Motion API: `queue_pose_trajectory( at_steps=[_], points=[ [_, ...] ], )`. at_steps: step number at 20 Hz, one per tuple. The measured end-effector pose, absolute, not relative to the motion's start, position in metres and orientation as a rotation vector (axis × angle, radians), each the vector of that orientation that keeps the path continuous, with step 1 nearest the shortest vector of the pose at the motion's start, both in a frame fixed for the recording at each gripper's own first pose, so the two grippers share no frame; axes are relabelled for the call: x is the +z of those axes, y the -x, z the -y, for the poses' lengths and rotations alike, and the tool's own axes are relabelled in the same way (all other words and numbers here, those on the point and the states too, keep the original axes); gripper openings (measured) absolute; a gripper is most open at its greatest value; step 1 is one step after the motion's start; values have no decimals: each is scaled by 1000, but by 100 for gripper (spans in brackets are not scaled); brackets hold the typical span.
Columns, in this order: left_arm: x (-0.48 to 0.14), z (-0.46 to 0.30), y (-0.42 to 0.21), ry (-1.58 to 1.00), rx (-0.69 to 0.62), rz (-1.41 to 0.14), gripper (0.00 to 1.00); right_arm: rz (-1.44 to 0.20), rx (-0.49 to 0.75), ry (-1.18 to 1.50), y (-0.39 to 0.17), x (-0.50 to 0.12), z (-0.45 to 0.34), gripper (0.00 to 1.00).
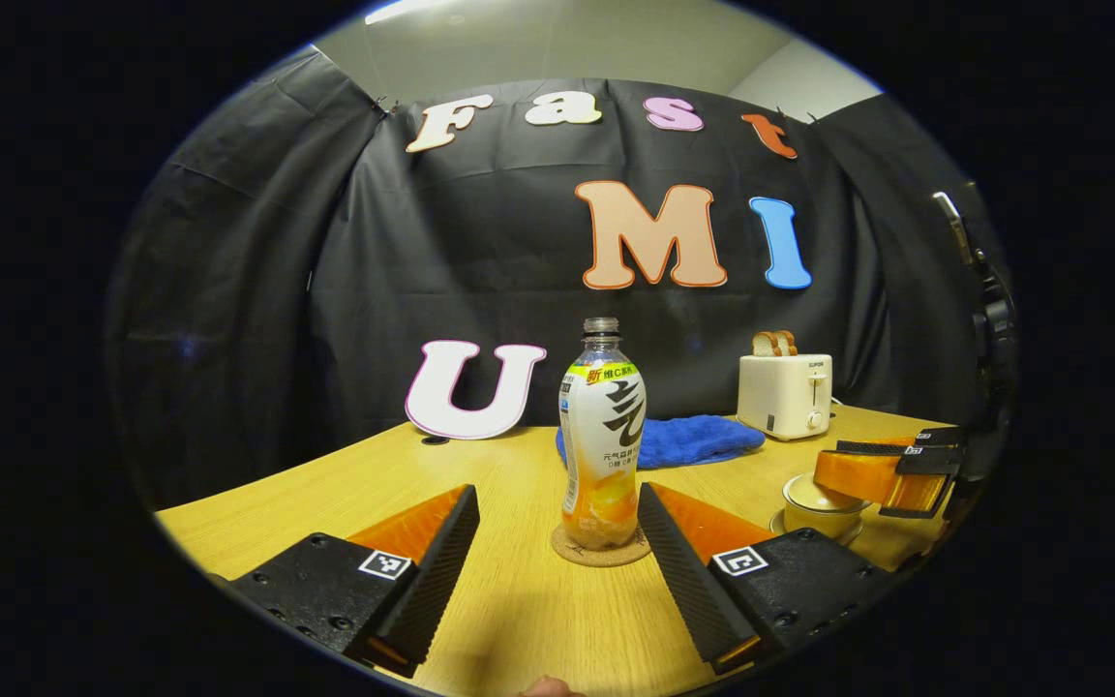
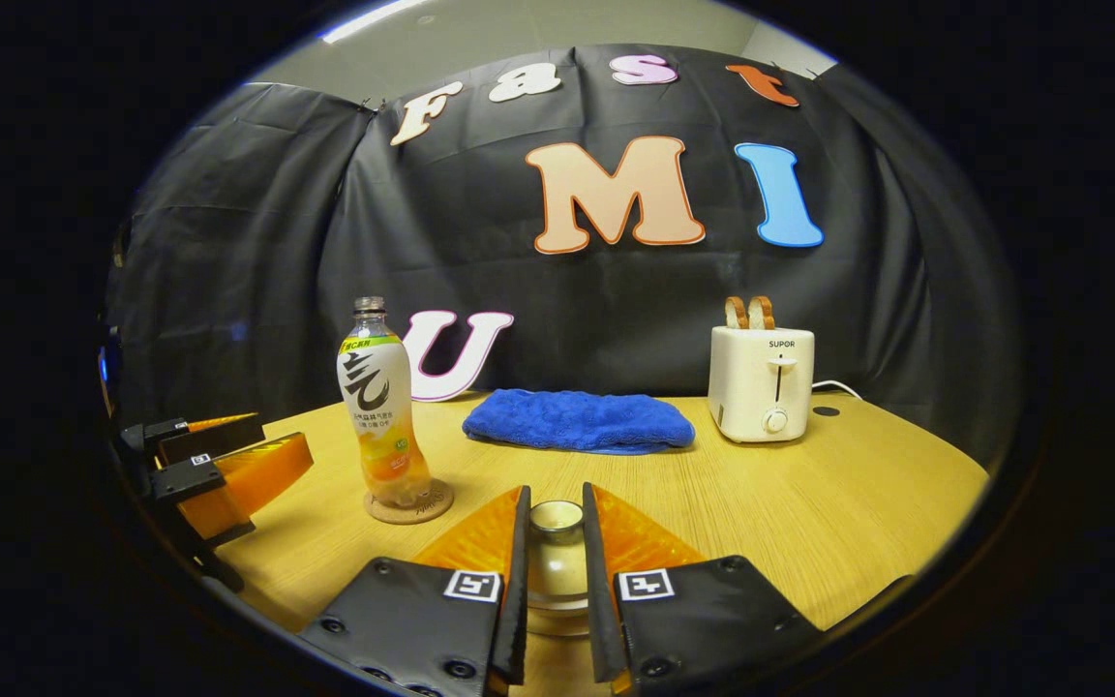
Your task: Open the teacup lid with one hand, grasp the water bottle and pour water into the teacup with the other hand; after pouring, place the water bottle on the coaster and then close the teacup lid.
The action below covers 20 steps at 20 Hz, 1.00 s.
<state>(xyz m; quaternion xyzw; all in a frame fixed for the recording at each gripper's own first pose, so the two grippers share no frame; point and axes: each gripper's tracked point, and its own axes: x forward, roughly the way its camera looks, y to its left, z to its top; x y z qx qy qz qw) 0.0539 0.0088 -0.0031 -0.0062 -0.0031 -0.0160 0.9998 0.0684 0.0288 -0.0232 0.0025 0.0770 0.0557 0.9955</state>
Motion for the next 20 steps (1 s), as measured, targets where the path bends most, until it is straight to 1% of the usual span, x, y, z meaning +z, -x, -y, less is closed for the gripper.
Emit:
queue_pose_trajectory(
  at_steps=[1,3,5,6,10,12,18,20],
  points=[
    [-3,-9,-53,12,-32,7,96,-152,111,-12,-68,-23,-28,31],
    [-3,-9,-54,12,-32,8,96,-155,112,-18,-67,-23,-29,29],
    [-3,-9,-54,11,-32,8,96,-161,111,-19,-66,-24,-28,29],
    [-3,-9,-54,11,-32,9,96,-163,109,-18,-66,-25,-28,34],
    [-3,-9,-54,12,-31,8,96,-158,103,-3,-62,-23,-28,34],
    [-4,-9,-54,12,-30,8,96,-146,114,-1,-58,-20,-32,44],
    [-4,-13,-53,11,-8,9,96,-119,95,14,-46,-15,-23,91],
    [-3,-10,-51,12,-17,8,96,-108,87,3,-39,-15,-19,91]
  ],
)
